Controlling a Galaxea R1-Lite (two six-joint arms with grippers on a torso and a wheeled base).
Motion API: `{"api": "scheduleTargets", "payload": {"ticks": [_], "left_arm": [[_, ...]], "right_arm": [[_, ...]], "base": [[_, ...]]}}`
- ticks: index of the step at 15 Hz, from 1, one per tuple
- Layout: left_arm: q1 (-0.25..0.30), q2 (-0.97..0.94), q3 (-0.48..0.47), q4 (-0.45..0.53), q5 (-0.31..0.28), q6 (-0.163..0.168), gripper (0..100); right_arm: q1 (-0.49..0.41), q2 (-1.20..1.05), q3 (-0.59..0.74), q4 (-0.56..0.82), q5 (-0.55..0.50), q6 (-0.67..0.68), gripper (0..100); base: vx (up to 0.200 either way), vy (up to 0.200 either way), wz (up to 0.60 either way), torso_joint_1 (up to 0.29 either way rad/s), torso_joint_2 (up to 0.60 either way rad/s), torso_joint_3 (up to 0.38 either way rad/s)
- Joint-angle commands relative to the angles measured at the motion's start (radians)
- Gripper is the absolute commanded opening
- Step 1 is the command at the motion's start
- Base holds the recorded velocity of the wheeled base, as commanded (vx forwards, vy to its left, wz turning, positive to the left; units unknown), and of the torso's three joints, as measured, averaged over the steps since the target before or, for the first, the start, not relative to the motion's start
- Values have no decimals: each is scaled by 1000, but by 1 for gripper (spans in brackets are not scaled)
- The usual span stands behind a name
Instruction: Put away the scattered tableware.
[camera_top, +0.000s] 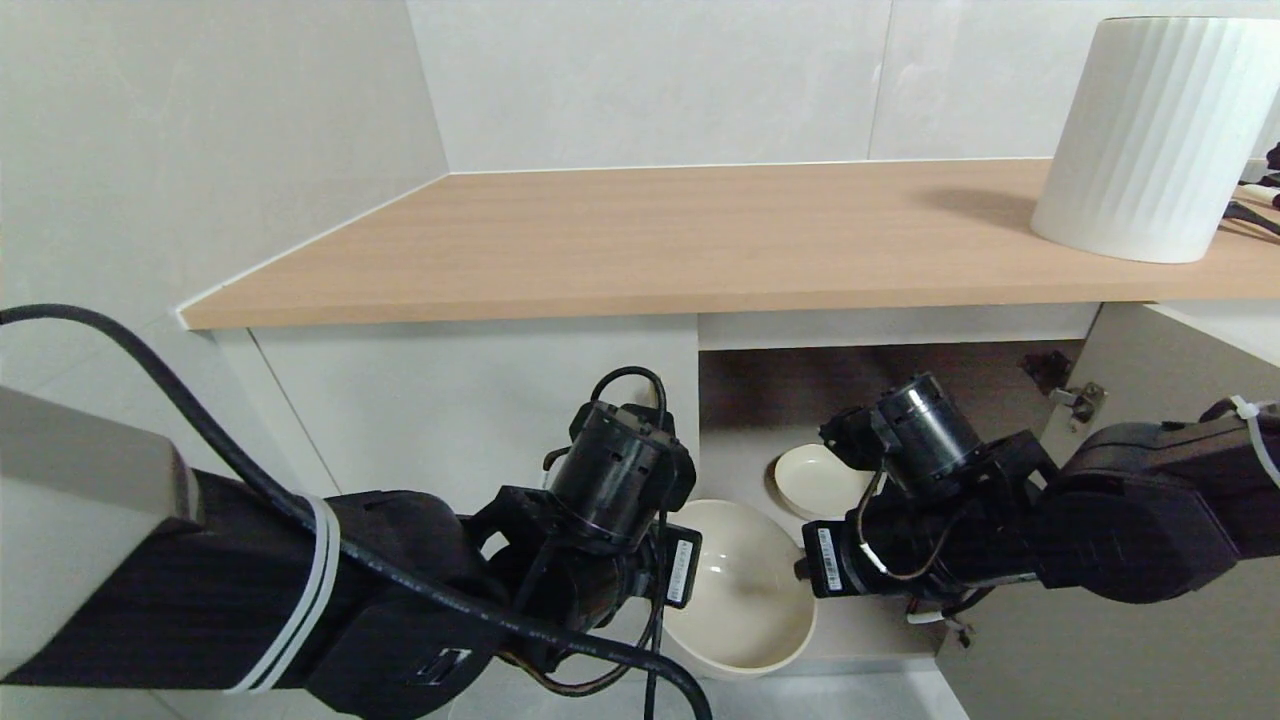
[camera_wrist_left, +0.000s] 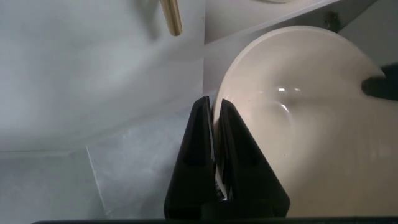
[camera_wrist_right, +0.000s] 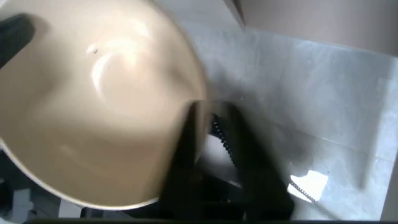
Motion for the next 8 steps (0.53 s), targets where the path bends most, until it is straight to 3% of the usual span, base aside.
{"api": "scheduleTargets", "payload": {"ticks": [1,8], "left_arm": [[-1,8,0,-6,0,0,0],[-1,5,1,-10,0,0,0]], "right_arm": [[5,21,-3,0,1,1,0],[9,27,-5,0,1,3,0]], "base": [[0,0,0,0,0,0],[0,0,0,0,0,0]]}}
